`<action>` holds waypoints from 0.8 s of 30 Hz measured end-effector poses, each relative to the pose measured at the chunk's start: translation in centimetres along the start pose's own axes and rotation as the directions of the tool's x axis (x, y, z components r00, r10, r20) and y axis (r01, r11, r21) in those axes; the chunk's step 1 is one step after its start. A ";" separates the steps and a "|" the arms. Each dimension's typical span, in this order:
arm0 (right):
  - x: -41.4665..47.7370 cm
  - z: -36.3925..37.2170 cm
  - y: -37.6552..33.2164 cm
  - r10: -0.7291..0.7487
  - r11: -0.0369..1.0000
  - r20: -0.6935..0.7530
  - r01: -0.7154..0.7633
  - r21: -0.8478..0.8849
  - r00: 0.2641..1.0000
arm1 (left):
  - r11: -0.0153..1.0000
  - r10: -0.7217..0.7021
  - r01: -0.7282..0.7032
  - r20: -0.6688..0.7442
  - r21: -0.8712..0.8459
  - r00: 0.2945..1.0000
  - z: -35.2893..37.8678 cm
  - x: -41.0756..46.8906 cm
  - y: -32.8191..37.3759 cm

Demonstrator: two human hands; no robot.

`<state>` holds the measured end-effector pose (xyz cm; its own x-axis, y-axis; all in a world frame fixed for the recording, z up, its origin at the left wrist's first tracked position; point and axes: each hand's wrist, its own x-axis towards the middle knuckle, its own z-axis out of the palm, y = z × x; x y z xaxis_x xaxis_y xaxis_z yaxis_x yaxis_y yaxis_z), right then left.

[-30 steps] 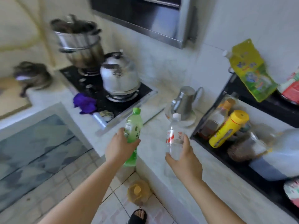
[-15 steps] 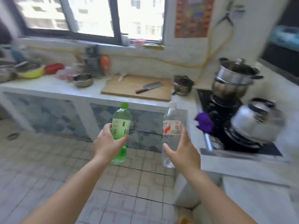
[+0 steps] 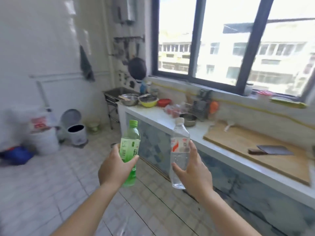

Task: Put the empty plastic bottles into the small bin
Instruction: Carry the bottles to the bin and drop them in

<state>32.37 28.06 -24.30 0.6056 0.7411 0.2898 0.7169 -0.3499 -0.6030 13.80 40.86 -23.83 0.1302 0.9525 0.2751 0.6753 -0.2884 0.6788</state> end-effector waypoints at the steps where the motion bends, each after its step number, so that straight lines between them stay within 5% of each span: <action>1: 1.3 1.2 -1.4 -0.019 1.000 0.009 0.018 0.015 1.000 | 1.000 -0.011 0.011 -0.026 0.003 1.000 -0.7 1.4 -0.7; 11: 13.6 8.9 -8.9 -0.152 0.986 0.086 0.144 0.086 0.985 | 0.992 -0.111 0.120 -0.168 0.040 0.979 -2.3 12.4 -3.6; 24: 36.5 14.1 -5.3 -0.379 0.925 0.214 0.370 0.083 0.900 | 0.961 -0.273 0.275 -0.329 -0.040 0.904 8.5 27.4 1.9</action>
<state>45.80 65.03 -20.96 0.1994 0.9226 0.3301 0.8589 -0.0024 -0.5121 24.82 67.26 -20.85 -0.3051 0.9078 0.2876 0.6551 -0.0191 0.7553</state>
